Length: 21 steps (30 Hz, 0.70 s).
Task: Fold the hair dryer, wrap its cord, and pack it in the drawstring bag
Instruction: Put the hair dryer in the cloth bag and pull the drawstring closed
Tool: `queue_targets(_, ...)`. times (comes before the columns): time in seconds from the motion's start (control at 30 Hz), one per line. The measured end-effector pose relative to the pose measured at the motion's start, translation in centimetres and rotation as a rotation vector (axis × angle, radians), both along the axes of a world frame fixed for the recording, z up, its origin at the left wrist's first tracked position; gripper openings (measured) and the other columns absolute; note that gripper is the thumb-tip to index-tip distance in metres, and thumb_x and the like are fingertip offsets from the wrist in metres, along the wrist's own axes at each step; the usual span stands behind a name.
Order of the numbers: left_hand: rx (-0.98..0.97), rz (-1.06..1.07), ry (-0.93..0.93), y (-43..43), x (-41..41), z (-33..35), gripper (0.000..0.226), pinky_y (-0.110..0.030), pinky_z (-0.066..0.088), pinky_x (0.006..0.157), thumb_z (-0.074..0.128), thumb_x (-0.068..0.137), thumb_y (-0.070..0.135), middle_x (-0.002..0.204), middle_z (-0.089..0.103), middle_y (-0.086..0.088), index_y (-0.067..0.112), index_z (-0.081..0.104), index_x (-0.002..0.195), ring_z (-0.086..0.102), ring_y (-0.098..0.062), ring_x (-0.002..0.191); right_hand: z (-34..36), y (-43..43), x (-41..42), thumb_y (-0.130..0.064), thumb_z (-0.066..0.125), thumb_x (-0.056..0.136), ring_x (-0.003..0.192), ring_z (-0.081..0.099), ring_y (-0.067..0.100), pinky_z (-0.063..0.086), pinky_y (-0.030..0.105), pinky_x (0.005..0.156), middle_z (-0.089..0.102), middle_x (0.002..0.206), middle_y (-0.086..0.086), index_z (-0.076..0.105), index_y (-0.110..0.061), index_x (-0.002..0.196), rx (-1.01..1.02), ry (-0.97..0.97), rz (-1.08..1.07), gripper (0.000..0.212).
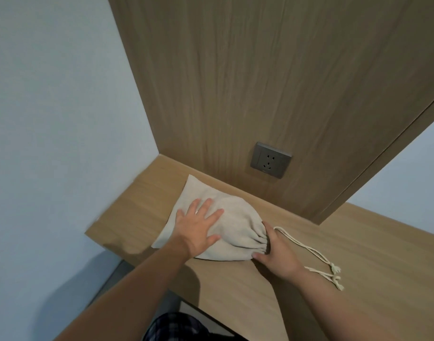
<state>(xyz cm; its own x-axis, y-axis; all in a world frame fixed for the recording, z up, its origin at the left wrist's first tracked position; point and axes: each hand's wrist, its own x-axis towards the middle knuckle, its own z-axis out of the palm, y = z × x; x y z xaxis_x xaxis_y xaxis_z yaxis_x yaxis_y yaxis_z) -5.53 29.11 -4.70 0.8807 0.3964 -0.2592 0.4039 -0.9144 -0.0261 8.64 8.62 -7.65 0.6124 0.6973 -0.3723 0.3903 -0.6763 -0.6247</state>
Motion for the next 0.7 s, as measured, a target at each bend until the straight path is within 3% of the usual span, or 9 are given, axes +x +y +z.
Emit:
queue_targets(0.17, 0.033, 0.195, 0.011, 1.4, 0.1, 0.8, 0.071, -0.043, 0.043, 0.095, 0.024, 0.089, 0.070, 0.156, 0.014, -0.003, 0.037, 0.003, 0.148, 0.027, -0.031, 0.131, 0.6, 4.7, 1.5, -0.030, 0.069, 0.081, 0.124, 0.049, 0.026, 0.041, 0.036, 0.102, 0.051, 0.135, 0.006, 0.031, -0.021, 0.143, -0.017, -0.093, 0.043, 0.073)
queue_targets(0.37, 0.048, 0.420, -0.021, 4.9, -2.9, 1.0, 0.081, -0.037, 0.041, 0.090, 0.021, 0.082, 0.079, 0.134, 0.040, -0.008, 0.029, 0.022, 0.146, 0.042, -0.028, 0.118, 2.3, 13.9, 2.2, -0.033, 0.061, 0.087, 0.118, 0.051, 0.028, 0.039, 0.033, 0.101, 0.046, 0.132, 0.012, 0.044, -0.010, 0.133, -0.091, -0.162, 0.137, 0.055)
queue_targets(0.43, 0.021, 0.407, -0.070, 5.6, -4.1, 0.7, 0.085, -0.042, 0.035, 0.101, 0.027, 0.079, 0.081, 0.144, 0.033, -0.008, 0.032, 0.018, 0.147, 0.033, -0.029, 0.130, 2.2, 16.0, 2.1, -0.035, 0.061, 0.085, 0.122, 0.043, 0.028, 0.035, 0.035, 0.104, 0.040, 0.133, 0.012, 0.041, -0.010, 0.135, -0.134, -0.180, 0.200, 0.059)
queue_targets(0.5, -0.063, 0.345, -0.093, 5.3, -4.6, 0.6, 0.091, -0.047, 0.018, 0.112, 0.034, 0.076, 0.081, 0.156, 0.012, -0.008, 0.035, 0.006, 0.150, 0.012, -0.029, 0.142, 1.9, 17.3, 2.5, -0.032, 0.063, 0.080, 0.129, 0.034, 0.032, 0.030, 0.037, 0.109, 0.034, 0.142, 0.013, 0.035, -0.011, 0.139, -0.153, -0.181, 0.260, 0.068)
queue_targets(0.6, -0.077, 0.265, -0.006, 4.6, -4.2, -0.2, 0.099, -0.055, 0.009, 0.114, 0.039, 0.075, 0.080, 0.158, -0.017, -0.005, 0.038, -0.013, 0.148, -0.011, -0.029, 0.145, 1.6, 17.8, 4.2, -0.026, 0.066, 0.074, 0.141, 0.018, 0.035, 0.021, 0.040, 0.117, 0.018, 0.156, 0.012, 0.020, -0.013, 0.147, -0.203, -0.158, 0.340, 0.087)
queue_targets(0.7, 0.002, 0.199, 0.026, 4.2, -3.8, -0.8, 0.099, -0.061, 0.009, 0.111, 0.037, 0.077, 0.079, 0.156, -0.026, -0.006, 0.039, -0.023, 0.144, -0.020, -0.030, 0.144, 1.3, 18.0, 5.8, -0.023, 0.066, 0.073, 0.138, 0.024, 0.034, 0.026, 0.042, 0.114, 0.026, 0.154, 0.006, 0.013, -0.019, 0.149, -0.255, -0.175, 0.416, 0.094)
